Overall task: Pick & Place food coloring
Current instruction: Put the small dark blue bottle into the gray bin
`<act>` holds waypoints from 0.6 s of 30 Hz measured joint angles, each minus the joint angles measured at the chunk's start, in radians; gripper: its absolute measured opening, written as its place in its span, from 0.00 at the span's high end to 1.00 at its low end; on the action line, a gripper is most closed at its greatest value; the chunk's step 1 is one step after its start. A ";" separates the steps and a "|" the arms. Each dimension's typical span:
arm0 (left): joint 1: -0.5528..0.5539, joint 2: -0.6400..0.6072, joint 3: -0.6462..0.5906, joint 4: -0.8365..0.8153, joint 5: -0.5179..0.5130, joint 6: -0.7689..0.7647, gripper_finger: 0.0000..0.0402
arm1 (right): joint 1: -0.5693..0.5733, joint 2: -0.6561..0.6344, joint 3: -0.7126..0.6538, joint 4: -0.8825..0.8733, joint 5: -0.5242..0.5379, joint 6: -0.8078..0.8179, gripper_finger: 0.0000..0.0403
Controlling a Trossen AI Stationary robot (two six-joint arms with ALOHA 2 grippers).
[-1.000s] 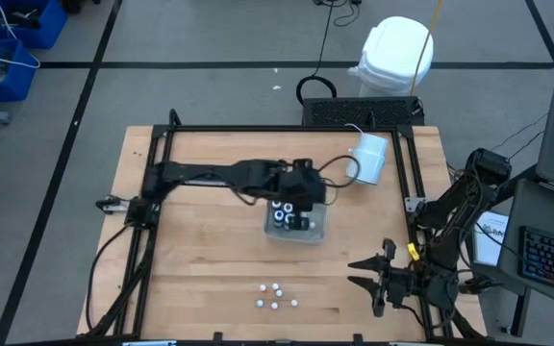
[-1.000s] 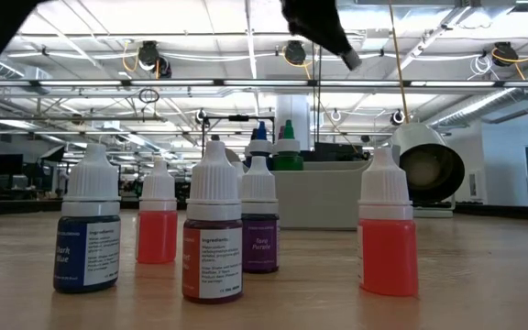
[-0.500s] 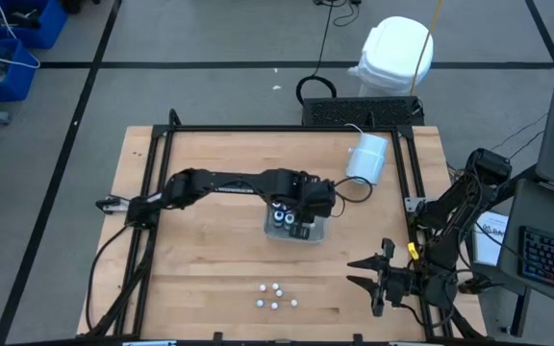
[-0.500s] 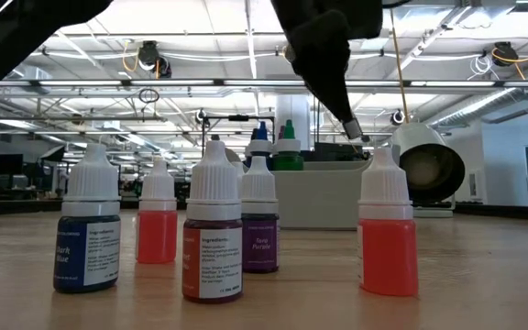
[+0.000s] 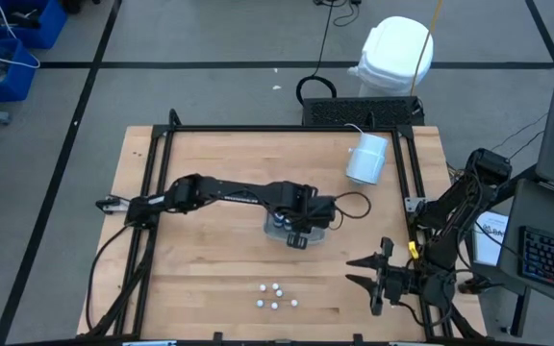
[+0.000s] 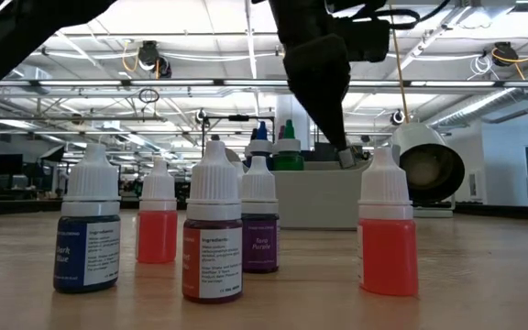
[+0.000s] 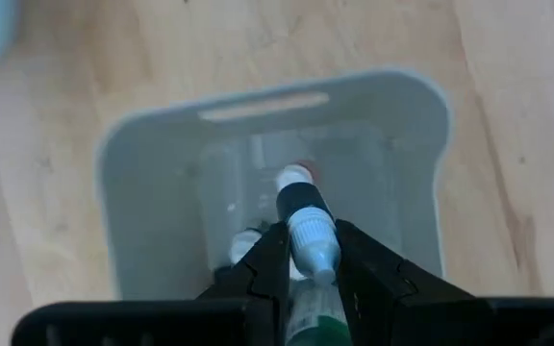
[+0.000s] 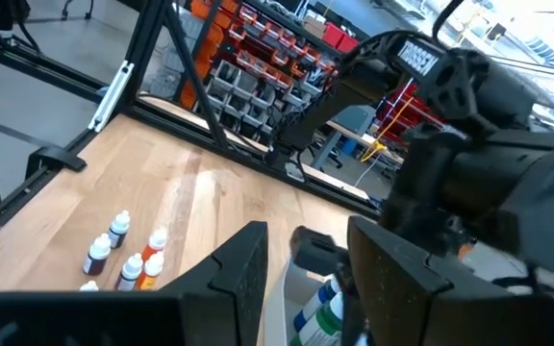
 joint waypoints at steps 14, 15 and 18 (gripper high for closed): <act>0.021 -0.006 -0.147 0.088 0.002 -0.015 0.82 | -0.004 0.000 0.000 -0.005 -0.002 -0.009 0.67; 0.022 -0.006 -0.149 0.096 0.002 -0.016 0.82 | -0.004 0.000 0.000 -0.005 -0.003 -0.009 0.67; 0.022 -0.006 -0.151 0.110 0.003 -0.008 0.82 | -0.004 0.000 0.000 -0.006 -0.002 -0.011 0.67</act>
